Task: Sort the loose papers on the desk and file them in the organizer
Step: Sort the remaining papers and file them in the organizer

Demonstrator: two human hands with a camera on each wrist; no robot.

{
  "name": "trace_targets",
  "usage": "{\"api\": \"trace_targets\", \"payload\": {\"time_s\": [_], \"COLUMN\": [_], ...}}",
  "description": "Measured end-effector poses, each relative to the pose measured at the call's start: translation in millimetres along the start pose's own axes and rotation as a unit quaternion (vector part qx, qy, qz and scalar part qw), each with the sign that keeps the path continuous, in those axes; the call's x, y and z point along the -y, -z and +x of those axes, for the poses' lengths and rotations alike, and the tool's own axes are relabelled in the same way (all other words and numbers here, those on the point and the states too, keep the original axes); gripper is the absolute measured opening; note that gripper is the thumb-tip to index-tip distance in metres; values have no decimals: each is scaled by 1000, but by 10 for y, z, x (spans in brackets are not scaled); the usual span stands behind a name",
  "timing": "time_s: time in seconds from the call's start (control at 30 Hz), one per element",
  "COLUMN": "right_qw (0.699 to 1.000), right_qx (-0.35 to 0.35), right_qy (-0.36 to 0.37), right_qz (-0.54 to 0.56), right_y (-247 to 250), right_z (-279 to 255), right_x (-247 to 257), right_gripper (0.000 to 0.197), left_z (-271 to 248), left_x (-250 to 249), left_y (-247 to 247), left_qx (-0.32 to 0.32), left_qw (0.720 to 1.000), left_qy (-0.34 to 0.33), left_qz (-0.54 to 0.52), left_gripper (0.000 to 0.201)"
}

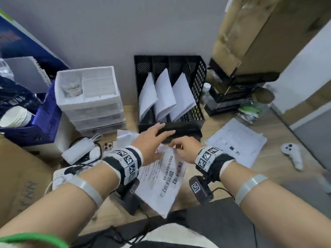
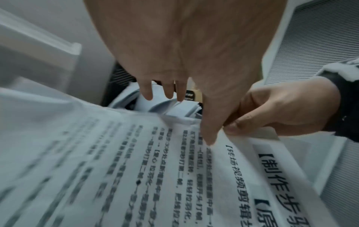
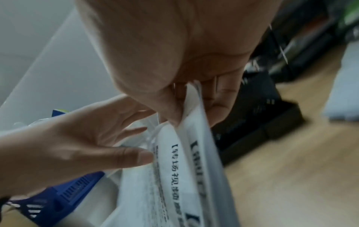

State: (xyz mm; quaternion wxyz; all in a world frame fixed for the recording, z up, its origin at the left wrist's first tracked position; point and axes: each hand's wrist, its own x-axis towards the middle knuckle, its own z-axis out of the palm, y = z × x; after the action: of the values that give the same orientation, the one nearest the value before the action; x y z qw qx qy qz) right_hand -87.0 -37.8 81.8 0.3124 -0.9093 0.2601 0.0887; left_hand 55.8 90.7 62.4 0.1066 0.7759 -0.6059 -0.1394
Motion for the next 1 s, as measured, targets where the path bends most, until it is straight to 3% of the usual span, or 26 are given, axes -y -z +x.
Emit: {"api": "trace_targets", "payload": {"time_s": [0.1,0.2,0.27,0.33,0.4,0.47,0.6,0.7,0.77,0.83,0.93,1.0], "right_qw": [995,985,971,946,914,881,781,735,756,789,792,802], "right_qx": [-87,-172,-229,-266,-260,-224,-151,-121,-138,-180,-201,-191], "right_qy": [19,-8,-53,-141,-226,-266,-276,-276,-305,-332,-356,-360], "right_qz": [-47,-3,50,118,216,320,539,607,562,485,452,437], "right_y": [277,449,492,501,475,429,301,254,284,347,524,708], "right_z": [-251,-496,-628,-756,-882,-995,-1043,-950,-845,-704,-512,-427], "right_x": [-238,-576,-830,-1254,-1696,-2054,-2566,-2809,-2936,-3197,-3519,-3582], "right_gripper": [23,12,5,10,16,18,28,27,16,18,27,28], "left_z": [386,656,798,964,1143,1322,1660,1968,2160,2392,2654,2791], "left_x": [-331,-630,-752,-863,-895,-918,-1131,-1303,-1373,-1437,-1544,-1600], "left_y": [62,15,-64,-153,-244,-316,-454,-640,-752,-893,-1090,-1162], "left_qx": [75,123,126,126,111,80,74,69,71,101,153,140], "left_qw": [996,992,990,988,980,966,944,933,924,914,915,925], "left_qy": [-23,-20,-21,-13,3,32,66,102,139,172,200,212], "left_qz": [53,-19,-59,-91,-167,-246,-316,-339,-348,-353,-316,-283], "left_gripper": [48,8,22,22,12,11,10,16,24,30,33,30]}}
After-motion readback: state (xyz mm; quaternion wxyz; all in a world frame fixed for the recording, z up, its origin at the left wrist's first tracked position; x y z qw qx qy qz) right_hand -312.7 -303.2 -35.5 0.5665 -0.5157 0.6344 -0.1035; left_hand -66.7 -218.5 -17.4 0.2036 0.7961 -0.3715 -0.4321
